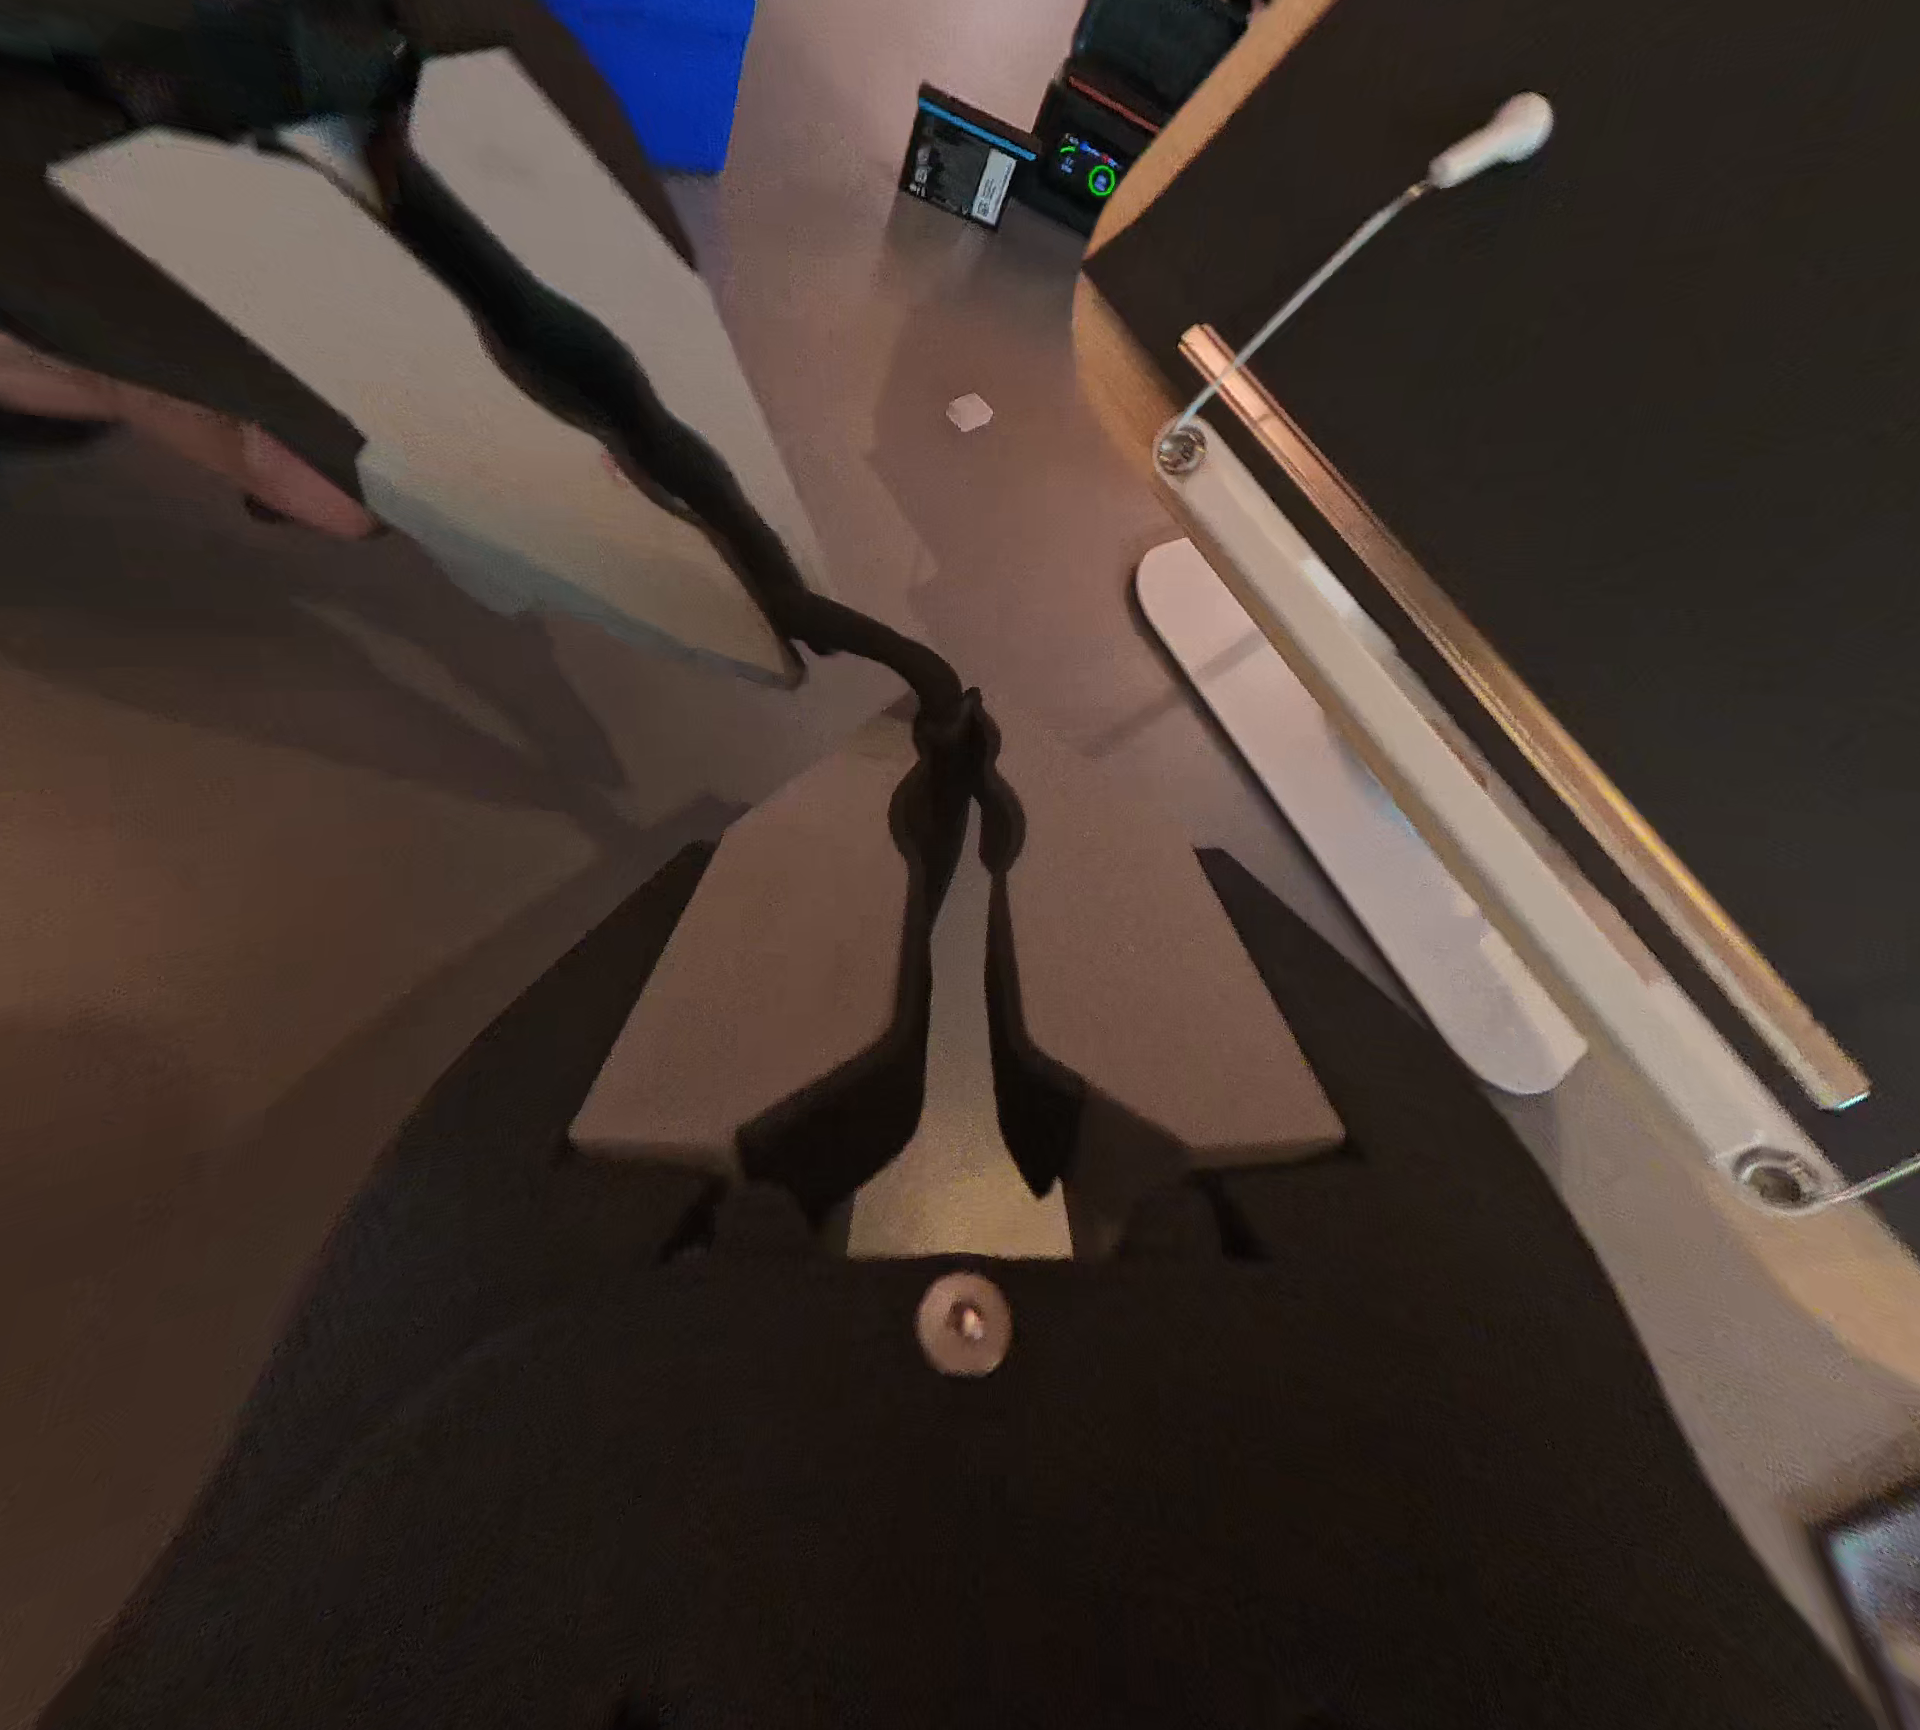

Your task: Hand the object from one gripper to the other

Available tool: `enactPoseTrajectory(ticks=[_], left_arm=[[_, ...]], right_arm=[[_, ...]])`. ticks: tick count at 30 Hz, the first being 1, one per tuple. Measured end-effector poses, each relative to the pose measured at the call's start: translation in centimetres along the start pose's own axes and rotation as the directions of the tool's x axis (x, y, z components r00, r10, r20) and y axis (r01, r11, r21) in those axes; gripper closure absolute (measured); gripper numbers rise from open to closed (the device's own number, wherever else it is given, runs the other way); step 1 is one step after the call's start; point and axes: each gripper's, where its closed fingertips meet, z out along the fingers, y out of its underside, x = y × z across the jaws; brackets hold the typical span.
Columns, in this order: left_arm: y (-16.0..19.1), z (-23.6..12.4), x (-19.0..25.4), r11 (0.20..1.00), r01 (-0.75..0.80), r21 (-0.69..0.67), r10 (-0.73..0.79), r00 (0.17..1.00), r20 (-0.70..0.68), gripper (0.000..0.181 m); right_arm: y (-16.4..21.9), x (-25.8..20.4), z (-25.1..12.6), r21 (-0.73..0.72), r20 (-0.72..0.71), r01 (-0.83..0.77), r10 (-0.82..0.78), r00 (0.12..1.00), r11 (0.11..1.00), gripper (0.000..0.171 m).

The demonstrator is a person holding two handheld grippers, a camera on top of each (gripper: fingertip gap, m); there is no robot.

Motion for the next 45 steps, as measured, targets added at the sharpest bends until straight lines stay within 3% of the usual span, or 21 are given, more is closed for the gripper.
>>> enactPoseTrajectory(ticks=[3,5,9,12,15,18,21,24,26,29,33,38,43,45], left_arm=[[-0.2,-0.4,-1.0,1.000,0.000,0.011,0.000,0.998,0.055,0.174],[0.2,-0.4,-2.0,0.998,-0.052,-0.018,0.054,0.991,0.124,0.157],[0.9,0.2,-1.6,0.982,-0.178,-0.065,0.186,0.969,0.164,0.142],[0.8,1.1,0.5,0.974,-0.222,-0.046,0.226,0.967,0.115,0.136],[1.0,2.0,1.6,0.987,-0.157,-0.038,0.160,0.983,0.093,0.132],[0.9,2.6,3.2,0.996,-0.084,-0.012,0.084,0.996,0.010,0.144],[0.0,2.0,2.4,0.992,-0.124,0.037,0.121,0.990,0.073,0.174],[0.0,1.5,1.2,0.992,-0.125,0.001,0.125,0.987,0.104,0.175],[0.0,0.9,-0.5,0.997,-0.072,-0.010,0.072,0.985,0.154,0.176],[0.4,-0.1,-3.0,0.999,0.037,-0.010,-0.034,0.979,0.202,0.176],[0.8,-1.3,-5.6,0.997,-0.041,-0.060,0.058,0.946,0.319,0.176],[0.9,-0.9,-4.7,0.974,-0.187,-0.130,0.220,0.921,0.322,0.176],[1.1,0.2,-2.1,0.946,-0.286,-0.152,0.315,0.920,0.234,0.176],[0.8,0.3,-1.1,0.954,-0.269,-0.129,0.290,0.939,0.186,0.176]], right_arm=[[-0.2,1.6,-0.7,0.042,0.030,-0.195,0.193,0.981,0.980,0.171],[-0.8,2.3,-1.4,0.098,0.117,-0.364,0.352,0.929,0.926,0.171],[-2.0,4.0,-3.0,0.182,0.347,-0.687,0.608,0.714,0.703,0.171],[-2.4,4.5,-3.1,0.204,0.458,-0.804,0.672,0.583,0.558,0.171],[-3.9,2.6,-2.9,0.183,0.587,-0.852,0.641,0.495,0.490,0.171],[-6.1,0.4,-3.3,0.179,0.683,-0.865,0.573,0.452,0.468,0.171],[-6.8,-1.1,-3.4,0.188,0.674,-0.817,0.534,0.511,0.544,0.171],[-6.2,-0.5,-3.2,0.216,0.597,-0.753,0.526,0.606,0.622,0.171],[-4.0,1.1,-2.4,0.204,0.438,-0.669,0.544,0.715,0.715,0.171],[0.2,3.0,-1.3,0.071,0.205,-0.500,0.478,0.854,0.863,0.152],[2.9,4.0,-0.9,-0.075,-0.021,-0.258,0.258,0.966,0.963,0.140],[0.4,2.0,-1.0,0.013,0.034,-0.150,0.149,0.988,0.989,0.115],[0.6,-1.2,-0.2,-0.025,0.079,0.081,-0.079,0.994,0.996,0.116],[1.8,-2.2,0.5,-0.086,0.092,0.156,-0.148,0.985,0.984,0.131]])
